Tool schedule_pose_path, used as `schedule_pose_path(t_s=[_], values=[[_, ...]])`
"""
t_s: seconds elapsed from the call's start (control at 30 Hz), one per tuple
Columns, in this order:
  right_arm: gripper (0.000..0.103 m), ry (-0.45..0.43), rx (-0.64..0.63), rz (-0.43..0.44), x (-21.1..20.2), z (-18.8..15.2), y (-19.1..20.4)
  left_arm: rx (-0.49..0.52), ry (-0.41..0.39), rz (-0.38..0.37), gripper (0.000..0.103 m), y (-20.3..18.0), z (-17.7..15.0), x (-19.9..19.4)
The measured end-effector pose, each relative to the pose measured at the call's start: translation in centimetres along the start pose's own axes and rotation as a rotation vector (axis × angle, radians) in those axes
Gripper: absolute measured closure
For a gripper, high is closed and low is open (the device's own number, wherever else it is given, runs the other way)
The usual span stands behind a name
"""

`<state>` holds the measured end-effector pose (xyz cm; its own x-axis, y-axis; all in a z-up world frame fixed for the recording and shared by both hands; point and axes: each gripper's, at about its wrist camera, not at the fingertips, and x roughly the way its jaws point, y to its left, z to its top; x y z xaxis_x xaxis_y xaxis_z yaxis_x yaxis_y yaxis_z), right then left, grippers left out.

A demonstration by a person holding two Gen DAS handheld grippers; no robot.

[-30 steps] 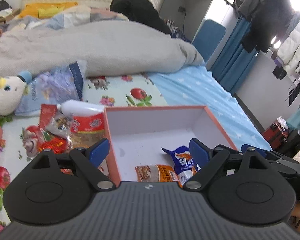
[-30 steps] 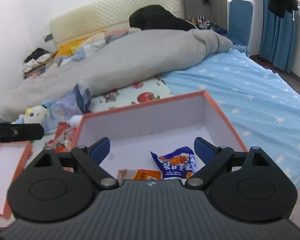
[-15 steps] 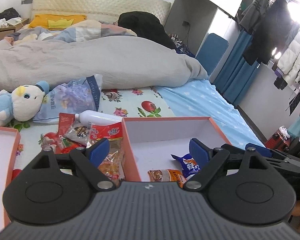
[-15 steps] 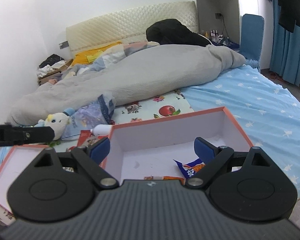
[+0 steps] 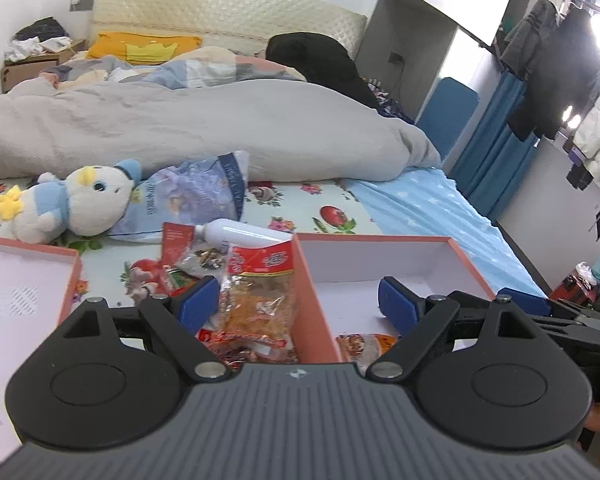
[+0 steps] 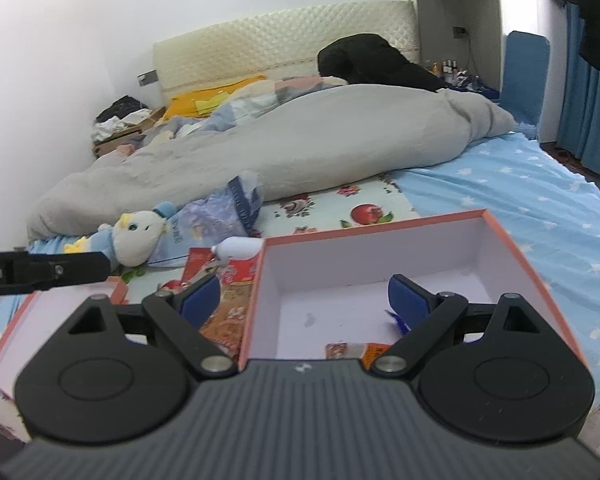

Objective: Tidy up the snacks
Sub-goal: 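Withdraw both grippers from the box back toward the snack pile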

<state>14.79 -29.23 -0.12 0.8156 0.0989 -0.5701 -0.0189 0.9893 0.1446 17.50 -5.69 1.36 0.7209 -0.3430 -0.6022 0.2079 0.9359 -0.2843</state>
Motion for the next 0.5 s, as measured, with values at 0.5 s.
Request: schedule_pose_path(t_s=[0.5], values=[[0.011,0.211,-0.033,0.008,-1.1,0.5,5.7,-0.108,0.020,0.122,0.014,6.9,-2.7,-1.6]])
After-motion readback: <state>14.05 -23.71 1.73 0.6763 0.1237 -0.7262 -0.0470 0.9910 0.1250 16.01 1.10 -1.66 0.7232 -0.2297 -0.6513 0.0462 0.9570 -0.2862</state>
